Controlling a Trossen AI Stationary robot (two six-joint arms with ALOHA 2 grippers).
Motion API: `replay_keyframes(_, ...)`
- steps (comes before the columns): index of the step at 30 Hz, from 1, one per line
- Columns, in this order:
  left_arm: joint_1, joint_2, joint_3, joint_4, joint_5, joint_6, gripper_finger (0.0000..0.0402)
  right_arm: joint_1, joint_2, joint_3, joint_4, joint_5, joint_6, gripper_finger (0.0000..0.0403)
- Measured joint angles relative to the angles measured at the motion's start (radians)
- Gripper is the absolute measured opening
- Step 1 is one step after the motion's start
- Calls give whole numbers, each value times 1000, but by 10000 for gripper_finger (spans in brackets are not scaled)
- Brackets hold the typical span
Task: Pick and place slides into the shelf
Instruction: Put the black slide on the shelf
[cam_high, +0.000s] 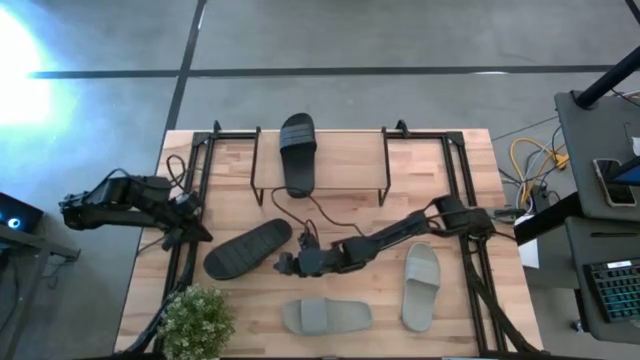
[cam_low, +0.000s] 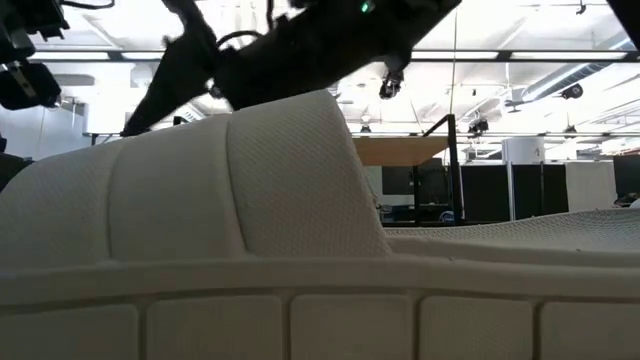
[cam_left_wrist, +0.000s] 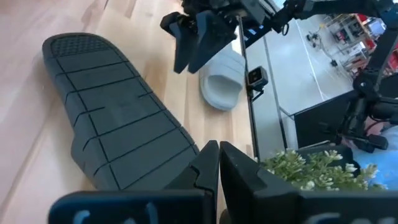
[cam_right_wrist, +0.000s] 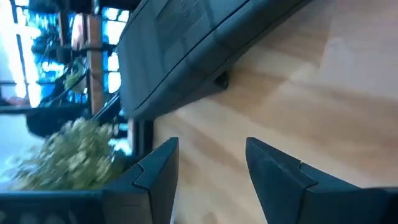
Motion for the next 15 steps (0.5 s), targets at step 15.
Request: replay_keyframes(15, 0, 84, -49, -52, 4, 58, 0, 50, 100, 78, 44, 326, 198, 245)
